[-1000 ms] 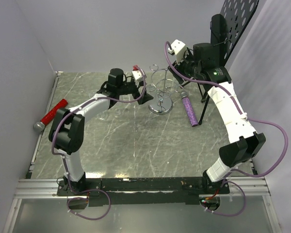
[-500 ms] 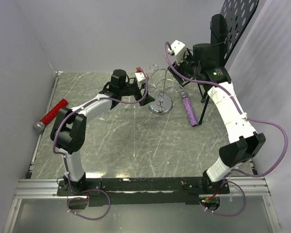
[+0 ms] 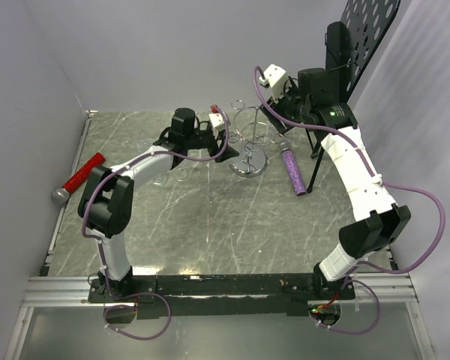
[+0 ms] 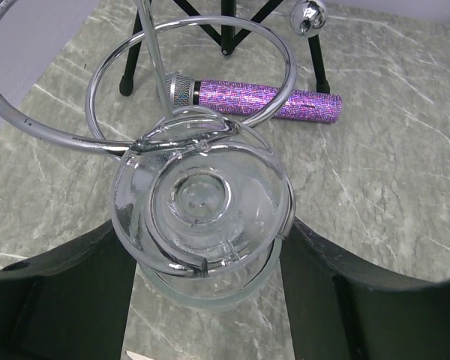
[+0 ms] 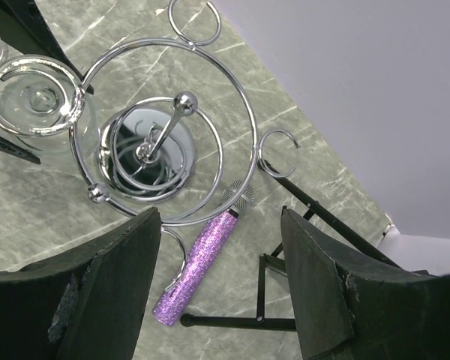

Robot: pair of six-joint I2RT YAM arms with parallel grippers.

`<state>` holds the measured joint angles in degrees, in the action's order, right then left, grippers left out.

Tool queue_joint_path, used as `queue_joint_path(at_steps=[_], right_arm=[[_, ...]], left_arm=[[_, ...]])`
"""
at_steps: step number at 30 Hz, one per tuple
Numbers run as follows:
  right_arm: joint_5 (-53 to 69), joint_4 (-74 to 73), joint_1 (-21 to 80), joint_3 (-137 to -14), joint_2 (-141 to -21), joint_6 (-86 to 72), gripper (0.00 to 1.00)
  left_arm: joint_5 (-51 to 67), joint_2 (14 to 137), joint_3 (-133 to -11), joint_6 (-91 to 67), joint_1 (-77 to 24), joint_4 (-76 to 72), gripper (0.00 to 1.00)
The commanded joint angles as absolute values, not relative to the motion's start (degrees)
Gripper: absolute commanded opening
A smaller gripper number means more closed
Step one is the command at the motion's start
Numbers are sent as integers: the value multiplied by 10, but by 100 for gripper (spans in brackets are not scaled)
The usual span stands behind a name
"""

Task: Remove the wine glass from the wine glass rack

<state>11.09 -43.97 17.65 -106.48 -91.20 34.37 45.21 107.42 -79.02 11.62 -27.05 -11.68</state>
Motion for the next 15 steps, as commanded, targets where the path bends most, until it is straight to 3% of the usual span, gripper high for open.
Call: queue_joint_path(at_steps=[1, 4, 5, 15], right_arm=[[102, -439, 181, -1071, -880, 348, 72], [99, -436, 182, -1066, -877, 345, 72], [99, -435, 183, -1065, -875, 345, 72], [93, -430, 182, -1068, -880, 346, 72]], left_arm=[[483, 1056, -789, 126, -274, -132, 29], [482, 1046, -786, 122, -274, -133, 3], [481, 1041, -783, 120, -274, -136, 1], [458, 998, -766, 123, -274, -136, 1]])
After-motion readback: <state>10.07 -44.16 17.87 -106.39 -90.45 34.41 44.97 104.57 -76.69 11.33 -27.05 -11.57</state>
